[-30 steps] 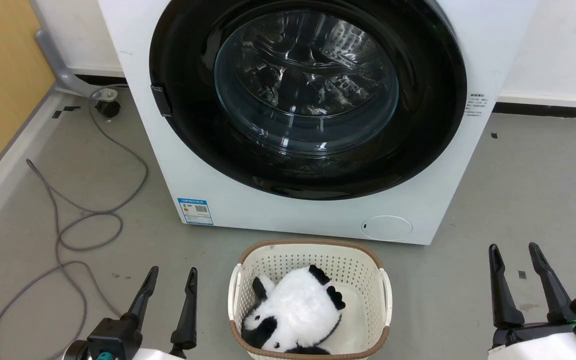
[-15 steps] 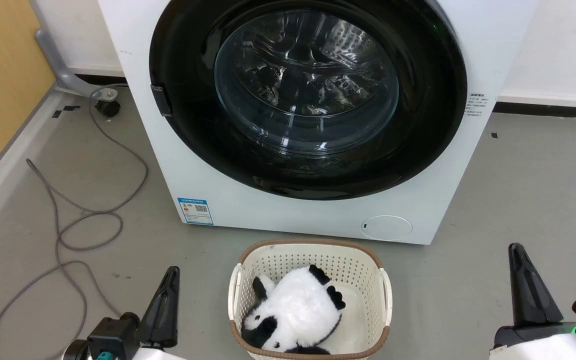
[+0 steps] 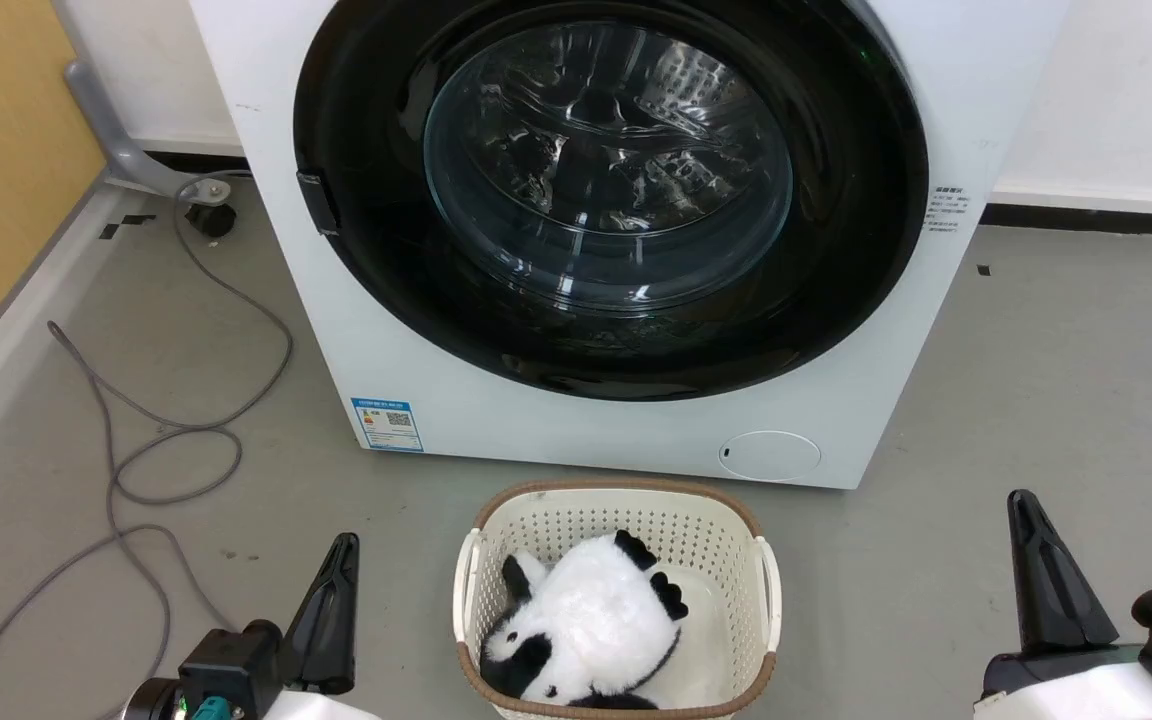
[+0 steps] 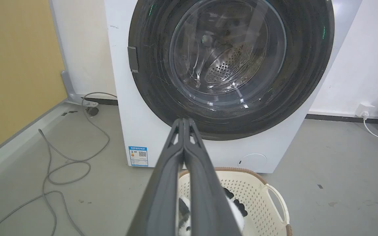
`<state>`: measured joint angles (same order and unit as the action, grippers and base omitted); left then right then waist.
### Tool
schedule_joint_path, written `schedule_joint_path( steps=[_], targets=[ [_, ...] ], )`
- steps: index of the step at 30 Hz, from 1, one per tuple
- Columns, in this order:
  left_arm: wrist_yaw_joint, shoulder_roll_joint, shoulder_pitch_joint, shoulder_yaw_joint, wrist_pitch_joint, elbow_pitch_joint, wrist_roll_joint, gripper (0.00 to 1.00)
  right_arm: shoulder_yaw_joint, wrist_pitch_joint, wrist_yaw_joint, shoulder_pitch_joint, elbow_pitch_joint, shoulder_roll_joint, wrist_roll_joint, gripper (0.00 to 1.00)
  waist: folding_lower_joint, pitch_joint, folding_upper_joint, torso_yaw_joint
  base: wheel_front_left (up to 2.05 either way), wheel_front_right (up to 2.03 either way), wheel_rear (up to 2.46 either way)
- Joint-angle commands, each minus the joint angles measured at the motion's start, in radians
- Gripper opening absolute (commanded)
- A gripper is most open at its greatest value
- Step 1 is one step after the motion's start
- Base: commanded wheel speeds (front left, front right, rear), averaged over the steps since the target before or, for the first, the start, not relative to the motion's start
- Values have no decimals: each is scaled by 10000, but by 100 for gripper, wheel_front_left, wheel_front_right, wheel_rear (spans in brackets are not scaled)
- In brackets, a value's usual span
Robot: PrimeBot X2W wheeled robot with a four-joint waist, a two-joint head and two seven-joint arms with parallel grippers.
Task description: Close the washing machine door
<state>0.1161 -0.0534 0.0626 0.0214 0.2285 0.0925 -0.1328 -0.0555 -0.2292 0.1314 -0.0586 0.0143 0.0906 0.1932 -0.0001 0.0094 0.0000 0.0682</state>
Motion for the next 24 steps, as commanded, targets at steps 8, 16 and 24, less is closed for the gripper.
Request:
schedule_joint_path(
  steps=[8, 16, 24],
  targets=[
    [-147, 5, -118, -31, -226, -122, 170, 0, 70, 224, -1, 112, -31, -77, -234, 0, 1, -8, 0, -57, 0, 0, 0],
    [-218, 6, -154, -44, -370, -178, 251, 0, 104, 369, -2, 145, -39, -100, -353, 0, 1, -14, 0, -100, 0, 0, 0],
    [-298, 9, -194, -58, -533, -242, 343, 0, 142, 533, -2, 182, -48, -126, -487, 0, 1, -21, 0, -150, 0, 0, 0]
  ],
)
